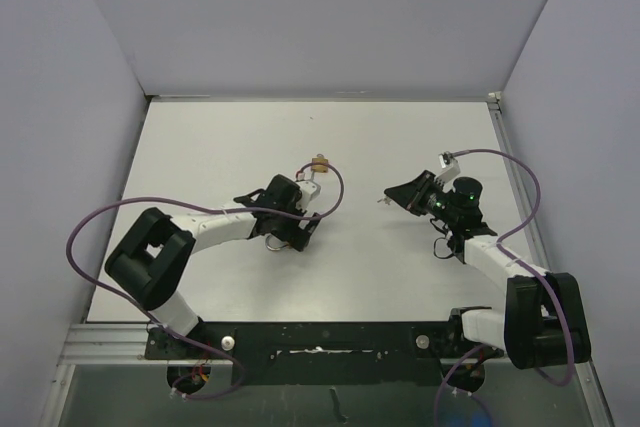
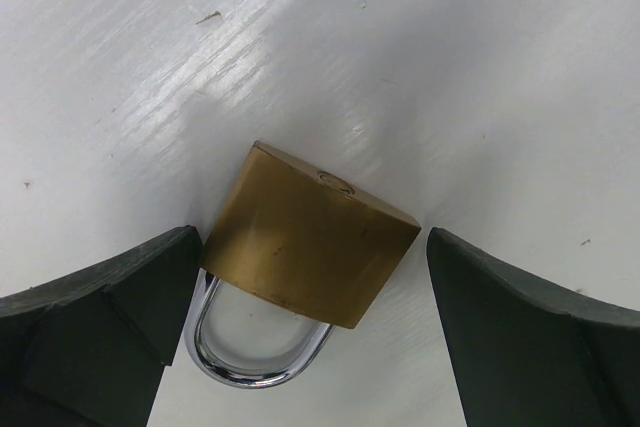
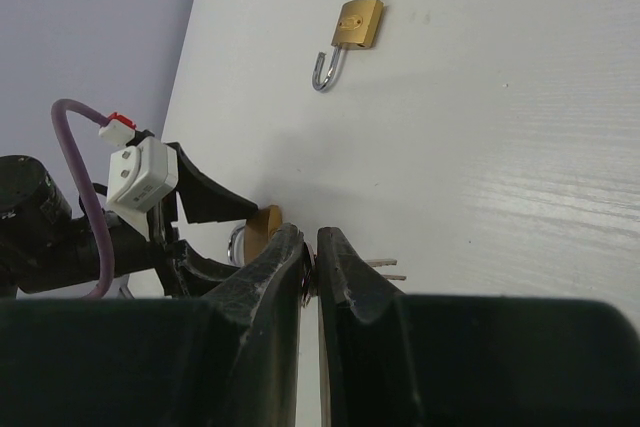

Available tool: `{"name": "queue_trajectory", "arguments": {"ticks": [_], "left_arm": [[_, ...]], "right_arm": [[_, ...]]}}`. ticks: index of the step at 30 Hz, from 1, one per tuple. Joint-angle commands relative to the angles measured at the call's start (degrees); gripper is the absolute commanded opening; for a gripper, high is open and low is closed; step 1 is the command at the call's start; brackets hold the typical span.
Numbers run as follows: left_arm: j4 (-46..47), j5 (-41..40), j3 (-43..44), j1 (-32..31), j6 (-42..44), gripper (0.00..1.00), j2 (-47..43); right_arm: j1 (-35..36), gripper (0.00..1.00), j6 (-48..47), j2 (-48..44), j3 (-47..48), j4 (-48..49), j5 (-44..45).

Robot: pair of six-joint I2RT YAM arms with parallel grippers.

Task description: Unlock with the key

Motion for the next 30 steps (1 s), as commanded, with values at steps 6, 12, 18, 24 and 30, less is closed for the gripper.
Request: {"name": "queue_trajectory", "arguments": {"ticks": [6, 12, 18, 24, 30], "left_arm": [[-1.5, 2.9, 2.6, -0.6, -3.4, 0.97, 2.0], [-1.4, 2.1, 1.5, -2.1, -6.6, 0.97, 0.3], [-2.2, 0.0, 1.0, -3.6, -8.7, 0.97, -0.7], [-3.4, -2.5, 1.2, -5.4, -11.1, 0.97, -1.4], [-5.4, -5.3, 1.8, -6.8, -12.4, 0.97, -2.9]], "right_arm": [[-0.6, 0.00, -0.7, -0.1, 0.5, 2.7, -0.9], [-0.6, 0.00, -0.5, 0.4, 0.5, 3.2, -1.2], [-0.6, 0.00, -0.4, 0.7, 0.6, 3.5, -1.4], [-0.6, 0.00, -0.4, 0.7, 0.6, 3.6, -1.4], [-0.6, 0.00, -0.4, 1.0, 0.6, 3.8, -1.6]]}}
